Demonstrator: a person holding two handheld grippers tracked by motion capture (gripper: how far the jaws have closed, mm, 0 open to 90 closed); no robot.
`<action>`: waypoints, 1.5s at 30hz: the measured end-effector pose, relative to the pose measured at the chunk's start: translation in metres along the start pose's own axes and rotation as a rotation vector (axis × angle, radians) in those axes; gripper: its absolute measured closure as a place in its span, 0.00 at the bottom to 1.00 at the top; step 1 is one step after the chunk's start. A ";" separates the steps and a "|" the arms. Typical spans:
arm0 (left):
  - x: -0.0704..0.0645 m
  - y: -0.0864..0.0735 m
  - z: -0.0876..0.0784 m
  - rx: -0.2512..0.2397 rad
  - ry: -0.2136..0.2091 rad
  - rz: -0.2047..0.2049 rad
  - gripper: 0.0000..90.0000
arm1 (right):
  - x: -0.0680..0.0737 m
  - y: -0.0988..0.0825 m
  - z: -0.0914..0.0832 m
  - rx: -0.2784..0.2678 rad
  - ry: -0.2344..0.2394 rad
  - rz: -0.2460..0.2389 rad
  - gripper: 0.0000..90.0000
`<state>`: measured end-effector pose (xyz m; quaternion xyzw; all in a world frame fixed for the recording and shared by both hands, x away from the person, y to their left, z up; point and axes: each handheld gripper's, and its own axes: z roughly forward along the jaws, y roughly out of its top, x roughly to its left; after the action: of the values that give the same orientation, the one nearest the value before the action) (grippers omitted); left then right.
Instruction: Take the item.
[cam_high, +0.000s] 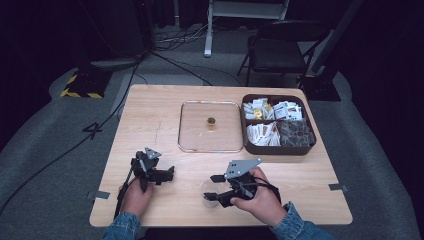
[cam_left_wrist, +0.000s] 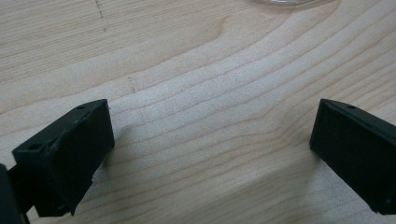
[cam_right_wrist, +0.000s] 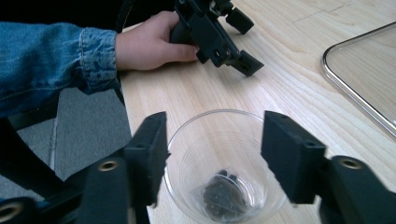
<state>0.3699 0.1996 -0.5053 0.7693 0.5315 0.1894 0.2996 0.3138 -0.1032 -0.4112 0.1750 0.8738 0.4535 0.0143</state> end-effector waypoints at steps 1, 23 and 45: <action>0.000 0.000 0.000 0.000 0.000 0.000 0.00 | 0.000 0.000 0.000 -0.005 0.002 0.001 0.42; 0.000 0.000 0.000 -0.001 0.001 0.000 0.00 | -0.025 0.014 -0.073 -0.135 -0.136 0.054 0.33; 0.000 0.000 0.000 0.000 -0.001 0.000 0.00 | -0.072 -0.036 -0.119 -0.108 -0.327 0.178 0.33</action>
<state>0.3699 0.1995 -0.5052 0.7694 0.5315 0.1890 0.2996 0.3489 -0.2390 -0.3793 0.3220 0.8151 0.4649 0.1252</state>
